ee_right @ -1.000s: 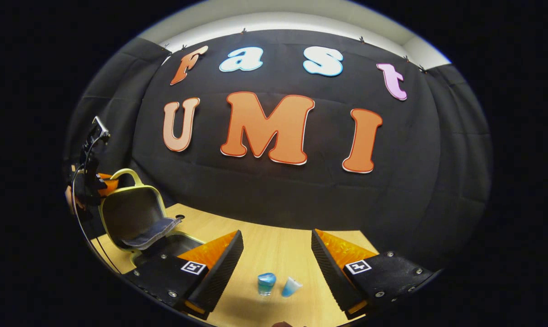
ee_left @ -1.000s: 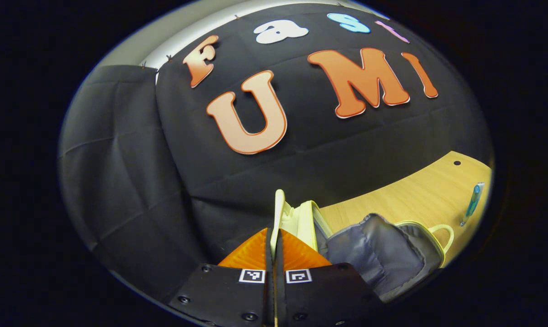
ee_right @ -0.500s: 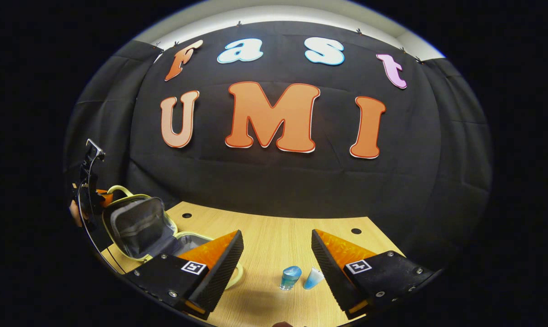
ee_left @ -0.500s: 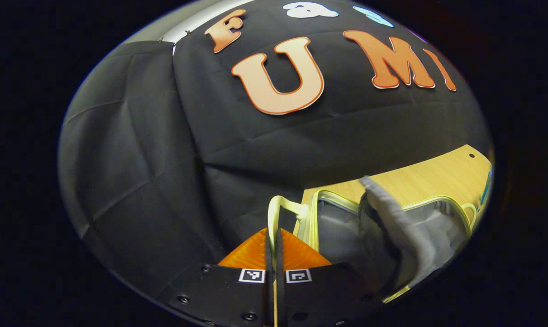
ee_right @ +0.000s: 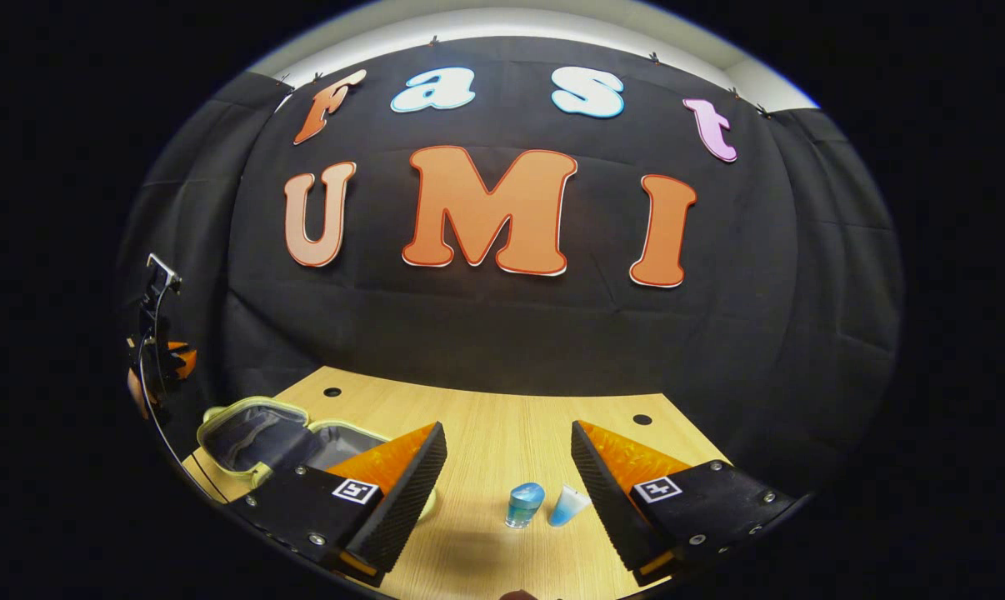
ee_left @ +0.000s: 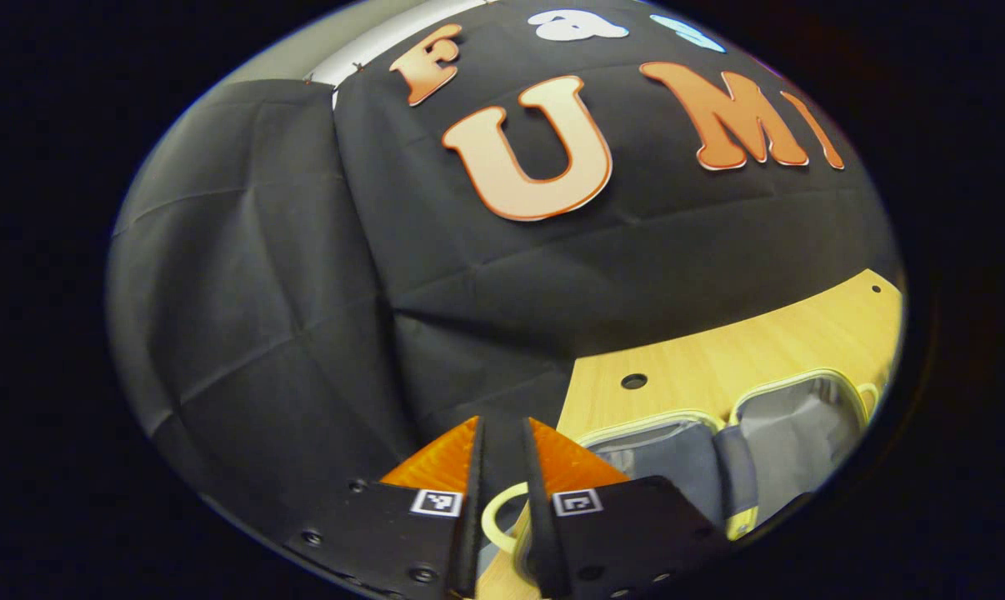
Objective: First open the suitcase, pack the skin care products into it, and then close the suitcase.
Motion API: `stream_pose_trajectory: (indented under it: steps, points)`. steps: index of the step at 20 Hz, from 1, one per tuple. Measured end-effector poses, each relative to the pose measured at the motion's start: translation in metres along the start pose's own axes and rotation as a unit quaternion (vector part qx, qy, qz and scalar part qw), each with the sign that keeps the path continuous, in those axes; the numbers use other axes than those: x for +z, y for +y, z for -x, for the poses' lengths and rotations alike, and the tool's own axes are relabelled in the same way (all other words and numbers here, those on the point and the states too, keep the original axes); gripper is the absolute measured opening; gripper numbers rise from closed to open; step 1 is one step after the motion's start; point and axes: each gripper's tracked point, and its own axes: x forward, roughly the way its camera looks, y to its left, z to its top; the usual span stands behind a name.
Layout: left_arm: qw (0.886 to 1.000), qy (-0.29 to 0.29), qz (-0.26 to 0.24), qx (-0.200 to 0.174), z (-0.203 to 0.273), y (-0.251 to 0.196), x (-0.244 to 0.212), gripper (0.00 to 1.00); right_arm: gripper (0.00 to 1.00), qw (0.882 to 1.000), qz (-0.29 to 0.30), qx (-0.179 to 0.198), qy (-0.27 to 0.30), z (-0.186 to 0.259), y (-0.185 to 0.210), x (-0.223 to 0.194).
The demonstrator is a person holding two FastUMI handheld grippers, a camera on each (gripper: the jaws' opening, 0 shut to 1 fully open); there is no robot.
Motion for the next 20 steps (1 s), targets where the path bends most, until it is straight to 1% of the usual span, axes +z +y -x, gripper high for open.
stream_pose_trajectory:
  steps: [2, 4, 6, 7, 9, 10, 11, 12, 15, 16, 17, 20]
  points:
    - [0.999, -0.026, 0.000, -0.019, 0.016, -0.026, 0.025, 0.47, 0.95, 1.000, 0.003, 0.000, 0.000, 0.002, -0.005, -0.004]
    - [0.998, -0.051, -0.001, -0.042, 0.030, -0.056, 0.043, 0.74, 0.95, 1.000, 0.005, 0.001, 0.001, 0.002, -0.012, -0.009]
    - [0.996, -0.068, 0.002, -0.065, 0.050, -0.087, 0.060, 0.85, 0.95, 1.000, 0.007, 0.004, 0.003, 0.004, -0.019, -0.015]
    - [0.995, -0.075, 0.004, -0.073, 0.058, -0.105, 0.067, 0.87, 0.95, 1.000, 0.009, 0.005, 0.005, 0.004, -0.024, -0.019]
    - [0.992, -0.084, 0.005, -0.096, 0.076, -0.142, 0.080, 0.99, 0.95, 1.000, 0.012, 0.008, 0.010, 0.003, -0.034, -0.026]
    - [0.990, -0.087, 0.008, -0.107, 0.082, -0.158, 0.084, 0.96, 0.95, 1.000, 0.012, 0.010, 0.011, 0.004, -0.040, -0.029]
    - [0.988, -0.091, 0.012, -0.121, 0.091, -0.180, 0.090, 1.00, 0.95, 1.000, 0.013, 0.011, 0.012, 0.004, -0.045, -0.030]
    - [0.987, -0.094, 0.013, -0.132, 0.099, -0.198, 0.095, 0.97, 0.95, 1.000, 0.013, 0.013, 0.014, 0.004, -0.052, -0.033]
    - [0.981, -0.105, 0.017, -0.161, 0.123, -0.249, 0.108, 0.96, 0.95, 0.999, 0.013, 0.020, 0.021, 0.005, -0.069, -0.042]
    - [0.979, -0.106, 0.020, -0.172, 0.132, -0.267, 0.111, 1.00, 0.95, 0.999, 0.015, 0.022, 0.024, 0.005, -0.075, -0.045]
    - [0.977, -0.105, 0.022, -0.185, 0.139, -0.286, 0.113, 0.97, 0.95, 0.999, 0.016, 0.025, 0.025, 0.004, -0.080, -0.047]
    - [0.970, -0.101, 0.022, -0.220, 0.163, -0.341, 0.110, 0.97, 0.96, 0.999, 0.015, 0.029, 0.030, 0.003, -0.095, -0.054]
